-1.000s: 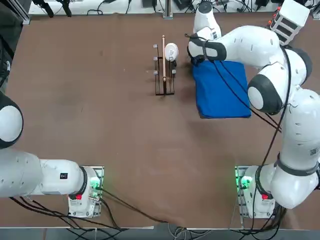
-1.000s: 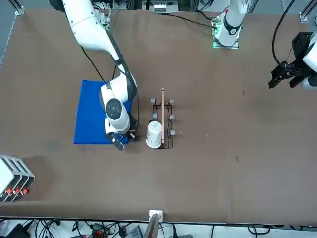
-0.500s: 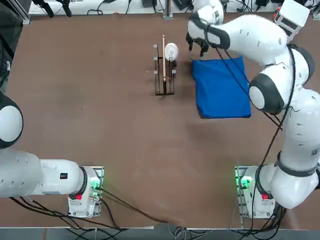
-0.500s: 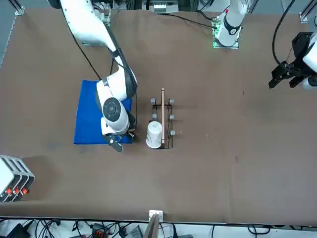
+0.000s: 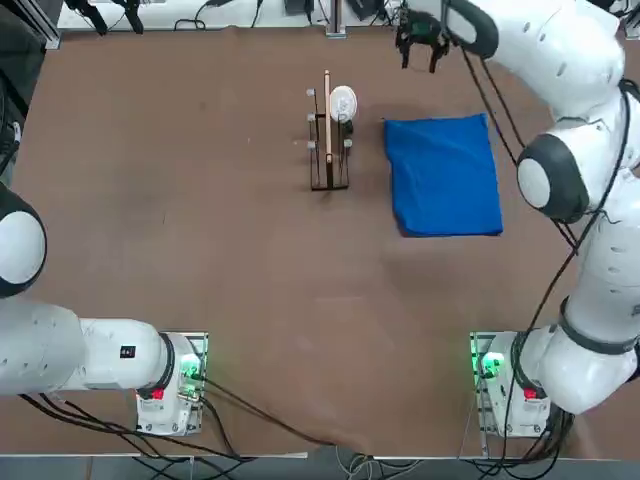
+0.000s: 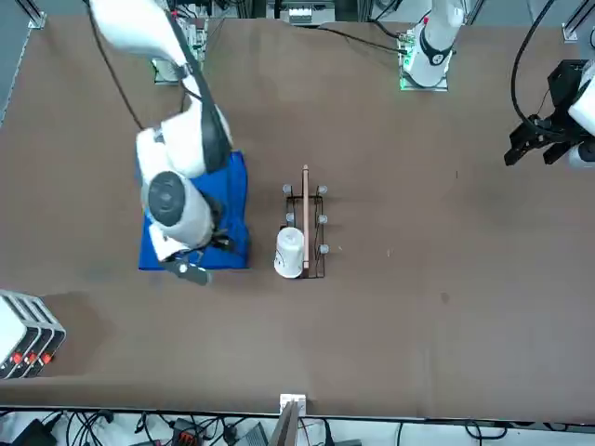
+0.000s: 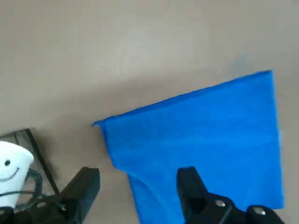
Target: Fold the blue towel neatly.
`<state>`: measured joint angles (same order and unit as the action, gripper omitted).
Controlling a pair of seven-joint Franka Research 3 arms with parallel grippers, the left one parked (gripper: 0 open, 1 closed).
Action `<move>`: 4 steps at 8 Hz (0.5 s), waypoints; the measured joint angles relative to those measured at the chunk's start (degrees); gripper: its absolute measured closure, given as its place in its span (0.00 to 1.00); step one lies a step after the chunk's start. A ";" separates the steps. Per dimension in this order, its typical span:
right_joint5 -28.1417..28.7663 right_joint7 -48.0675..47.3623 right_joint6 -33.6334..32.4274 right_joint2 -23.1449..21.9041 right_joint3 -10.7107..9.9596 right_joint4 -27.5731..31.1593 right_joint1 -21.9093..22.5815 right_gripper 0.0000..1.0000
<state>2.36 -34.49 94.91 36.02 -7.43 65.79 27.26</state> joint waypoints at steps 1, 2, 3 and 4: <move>-0.22 5.07 -2.68 -2.86 -0.05 -0.29 -2.04 0.00; -1.01 9.75 -5.61 -5.77 -0.06 -0.36 -3.81 0.00; -2.53 14.23 -8.45 -8.37 -0.06 -0.39 -5.13 0.00; -3.84 17.94 -10.45 -10.53 -0.08 -0.35 -6.10 0.00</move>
<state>-1.48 -16.55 84.46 25.49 -7.50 65.44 21.16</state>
